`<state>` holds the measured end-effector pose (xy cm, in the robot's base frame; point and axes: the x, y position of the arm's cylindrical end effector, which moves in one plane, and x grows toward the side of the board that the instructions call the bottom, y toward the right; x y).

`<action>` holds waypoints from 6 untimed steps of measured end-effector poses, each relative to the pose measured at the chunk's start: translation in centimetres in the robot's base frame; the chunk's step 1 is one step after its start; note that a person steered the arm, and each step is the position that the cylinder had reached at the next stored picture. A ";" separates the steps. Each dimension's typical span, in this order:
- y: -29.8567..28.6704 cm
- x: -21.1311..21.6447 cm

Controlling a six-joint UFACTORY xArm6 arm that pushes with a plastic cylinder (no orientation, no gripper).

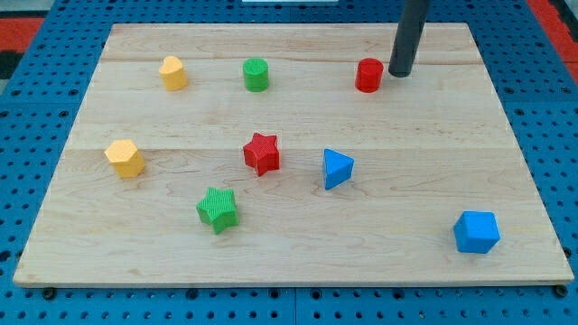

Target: Slide the red circle slightly up

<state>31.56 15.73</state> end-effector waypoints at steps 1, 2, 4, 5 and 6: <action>-0.7 0.9; -0.6 1.1; -0.4 1.1; -0.2 1.1; 0.3 1.1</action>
<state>32.64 16.03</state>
